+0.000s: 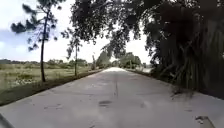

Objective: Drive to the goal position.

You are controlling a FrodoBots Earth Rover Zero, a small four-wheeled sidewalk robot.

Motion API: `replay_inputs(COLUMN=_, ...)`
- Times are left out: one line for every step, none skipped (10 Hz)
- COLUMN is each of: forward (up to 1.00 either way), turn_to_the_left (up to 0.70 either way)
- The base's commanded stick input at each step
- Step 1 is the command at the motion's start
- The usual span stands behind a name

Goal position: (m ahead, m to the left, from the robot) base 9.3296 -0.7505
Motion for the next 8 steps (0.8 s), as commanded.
replay_inputs(forward=0.85, turn_to_the_left=0.0)
replay_inputs(forward=0.85, turn_to_the_left=0.0)
replay_inputs(forward=0.85, turn_to_the_left=0.0)
replay_inputs(forward=0.85, turn_to_the_left=0.0)
replay_inputs(forward=0.85, turn_to_the_left=0.0)
replay_inputs(forward=0.85, turn_to_the_left=-0.29)
replay_inputs(forward=0.85, turn_to_the_left=-0.34)
replay_inputs(forward=0.85, turn_to_the_left=-0.34)
